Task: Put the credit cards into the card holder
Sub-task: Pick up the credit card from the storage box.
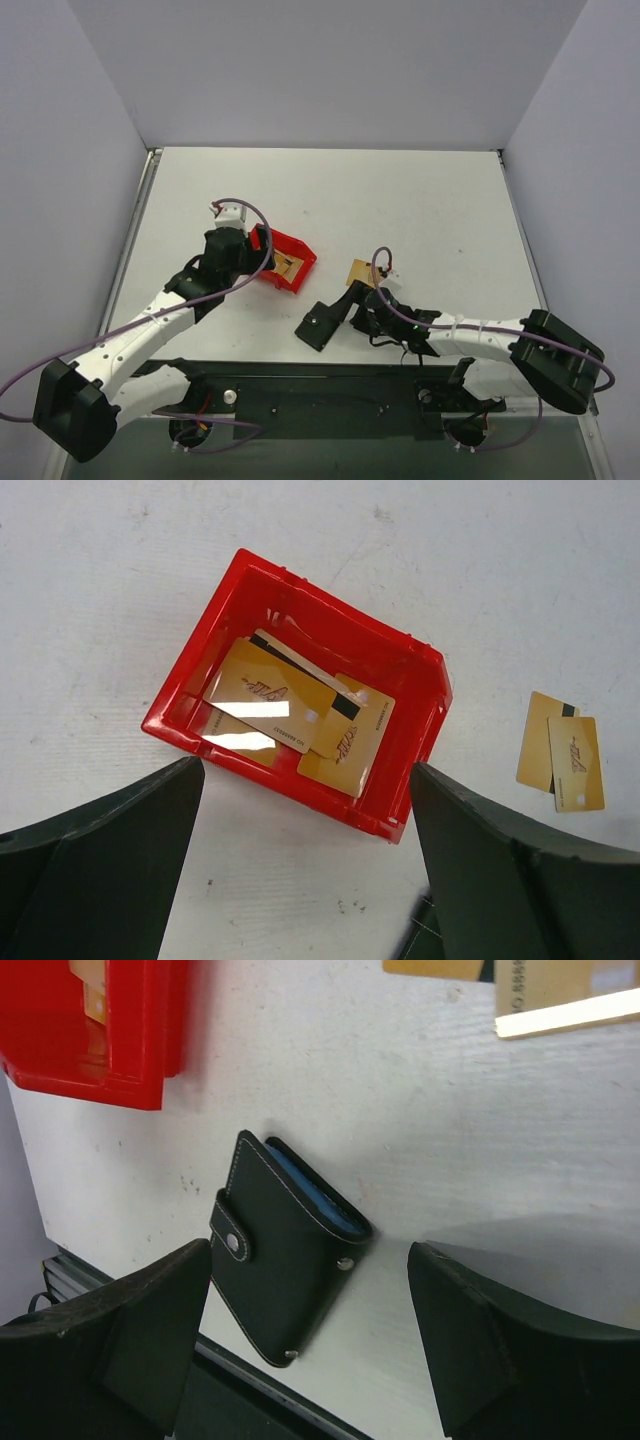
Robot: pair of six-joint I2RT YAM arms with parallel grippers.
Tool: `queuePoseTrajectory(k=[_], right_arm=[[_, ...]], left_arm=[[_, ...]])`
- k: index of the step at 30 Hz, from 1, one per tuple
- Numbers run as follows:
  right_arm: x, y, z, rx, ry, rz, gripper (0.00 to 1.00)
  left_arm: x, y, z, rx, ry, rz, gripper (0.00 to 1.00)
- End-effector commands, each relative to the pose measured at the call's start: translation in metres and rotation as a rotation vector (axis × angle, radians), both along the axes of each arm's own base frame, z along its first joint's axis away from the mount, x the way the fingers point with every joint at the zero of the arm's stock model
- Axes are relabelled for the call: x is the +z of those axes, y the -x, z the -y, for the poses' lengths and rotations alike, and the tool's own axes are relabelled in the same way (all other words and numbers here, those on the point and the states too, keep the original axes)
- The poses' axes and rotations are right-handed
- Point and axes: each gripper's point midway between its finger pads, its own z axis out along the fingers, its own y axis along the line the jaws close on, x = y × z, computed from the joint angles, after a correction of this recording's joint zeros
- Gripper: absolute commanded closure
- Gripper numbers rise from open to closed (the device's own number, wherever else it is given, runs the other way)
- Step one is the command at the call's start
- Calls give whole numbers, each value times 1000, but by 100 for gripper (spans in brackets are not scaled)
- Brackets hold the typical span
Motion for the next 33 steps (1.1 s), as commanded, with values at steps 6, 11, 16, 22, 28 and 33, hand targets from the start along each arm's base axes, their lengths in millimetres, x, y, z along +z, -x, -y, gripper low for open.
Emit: queuePoseTrajectory(k=[6, 11, 16, 22, 28, 33], right_arm=[[-28, 32, 40, -44, 100, -130, 29], [-30, 33, 16, 10, 46, -170, 33], [-45, 41, 7, 27, 14, -261, 39], [-60, 42, 15, -7, 29, -326, 53], [-67, 38, 20, -7, 49, -338, 81], [-72, 38, 18, 5, 64, -353, 100]], left_arm=[[22, -9, 23, -60, 39, 58, 5], [22, -7, 27, -73, 38, 55, 5], [25, -5, 27, -74, 40, 61, 5], [23, -3, 26, -74, 42, 59, 5], [18, -4, 27, -80, 32, 51, 5], [17, -3, 28, -86, 32, 48, 5]])
